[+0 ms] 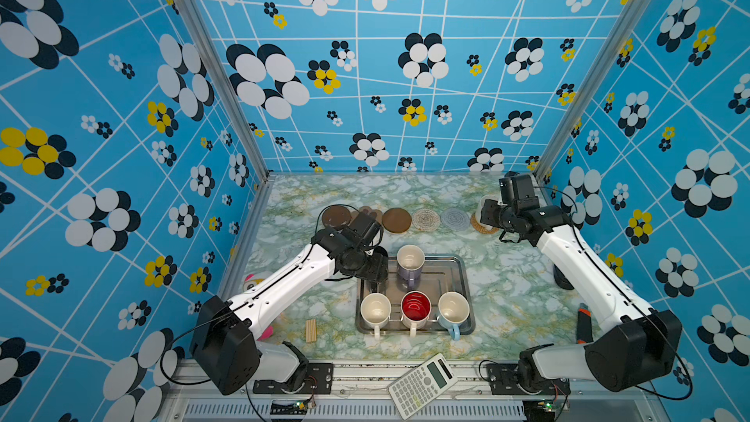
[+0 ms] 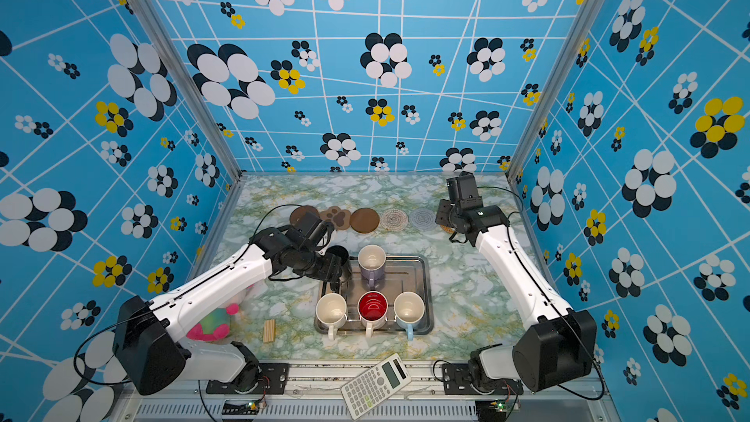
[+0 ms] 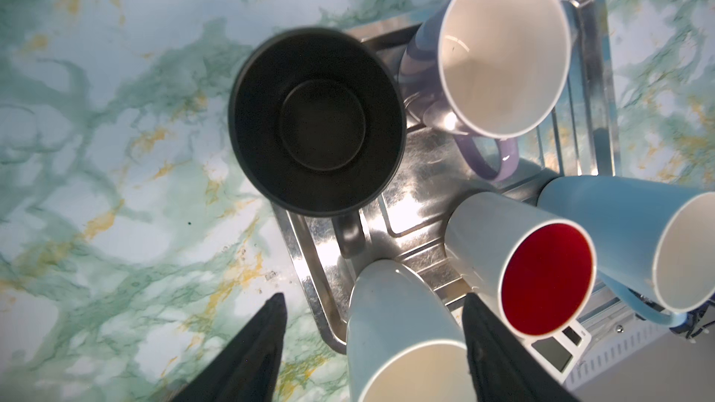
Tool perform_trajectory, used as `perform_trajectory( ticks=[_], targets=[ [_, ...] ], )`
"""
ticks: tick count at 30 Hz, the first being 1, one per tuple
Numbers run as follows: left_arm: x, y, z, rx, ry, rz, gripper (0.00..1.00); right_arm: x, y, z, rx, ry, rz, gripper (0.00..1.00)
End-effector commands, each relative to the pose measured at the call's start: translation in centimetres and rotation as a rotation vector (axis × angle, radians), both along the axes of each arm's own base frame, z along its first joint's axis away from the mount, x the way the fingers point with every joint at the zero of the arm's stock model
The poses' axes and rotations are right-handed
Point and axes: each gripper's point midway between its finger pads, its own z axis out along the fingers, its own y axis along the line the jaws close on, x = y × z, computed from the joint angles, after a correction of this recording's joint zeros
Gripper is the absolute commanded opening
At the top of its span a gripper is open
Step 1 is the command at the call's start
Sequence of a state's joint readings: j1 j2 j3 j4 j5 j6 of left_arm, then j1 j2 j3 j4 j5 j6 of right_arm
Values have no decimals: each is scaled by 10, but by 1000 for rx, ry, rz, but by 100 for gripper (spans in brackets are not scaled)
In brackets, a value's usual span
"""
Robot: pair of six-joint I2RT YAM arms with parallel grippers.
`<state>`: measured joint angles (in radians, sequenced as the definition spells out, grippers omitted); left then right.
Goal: Place cups on coasters
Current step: Pick up the cup from the tray.
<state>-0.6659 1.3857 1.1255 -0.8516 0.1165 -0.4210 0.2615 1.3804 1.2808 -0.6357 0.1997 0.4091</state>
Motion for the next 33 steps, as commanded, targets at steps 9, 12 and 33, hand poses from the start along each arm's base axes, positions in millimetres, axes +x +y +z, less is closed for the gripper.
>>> perform_trajectory(
  ticks=[9,12,33],
  targets=[
    [3,-6,-21,0,24,96,69,13,20,-1,73,-34,31,54],
    [9,-3,-28,41,24,113,68,12,21,2,79,-43,36,53],
    [29,0,-64,134,14,158,46,12,24,-3,91,-38,44,53]
  ],
)
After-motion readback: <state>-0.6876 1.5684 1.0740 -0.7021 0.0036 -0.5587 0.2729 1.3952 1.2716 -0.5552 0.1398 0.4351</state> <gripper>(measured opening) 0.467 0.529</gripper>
